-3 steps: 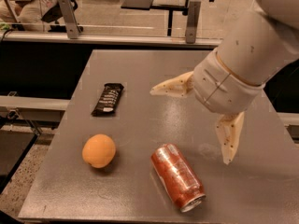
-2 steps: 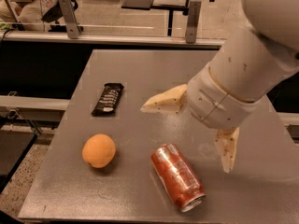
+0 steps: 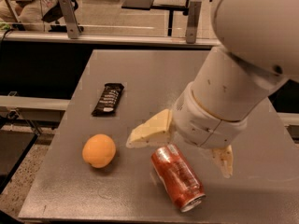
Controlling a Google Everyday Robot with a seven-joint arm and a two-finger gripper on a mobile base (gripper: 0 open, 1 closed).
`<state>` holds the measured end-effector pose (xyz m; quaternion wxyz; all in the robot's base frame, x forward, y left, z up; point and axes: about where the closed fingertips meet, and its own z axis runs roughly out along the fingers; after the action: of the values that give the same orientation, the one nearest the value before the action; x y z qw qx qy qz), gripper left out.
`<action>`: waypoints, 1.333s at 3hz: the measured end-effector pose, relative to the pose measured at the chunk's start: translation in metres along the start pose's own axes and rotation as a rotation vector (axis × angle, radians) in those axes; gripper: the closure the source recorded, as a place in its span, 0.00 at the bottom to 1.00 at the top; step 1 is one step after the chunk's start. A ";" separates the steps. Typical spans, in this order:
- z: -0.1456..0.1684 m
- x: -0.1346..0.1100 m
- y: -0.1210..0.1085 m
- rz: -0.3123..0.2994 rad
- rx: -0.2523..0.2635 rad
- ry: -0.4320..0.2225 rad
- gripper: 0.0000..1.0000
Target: Place coke can upright
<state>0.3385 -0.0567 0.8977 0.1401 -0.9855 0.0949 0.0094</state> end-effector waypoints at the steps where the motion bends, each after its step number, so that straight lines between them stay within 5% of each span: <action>1: 0.011 -0.007 0.002 -0.141 -0.084 -0.001 0.00; 2: 0.028 -0.001 0.009 -0.227 -0.160 0.014 0.00; 4: 0.040 0.004 0.019 -0.262 -0.212 0.009 0.00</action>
Offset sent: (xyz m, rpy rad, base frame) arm 0.0024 -0.0086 -0.0518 -0.2267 -0.0415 0.2862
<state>0.3389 -0.0637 0.8539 0.0348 -0.9988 -0.0353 -0.0032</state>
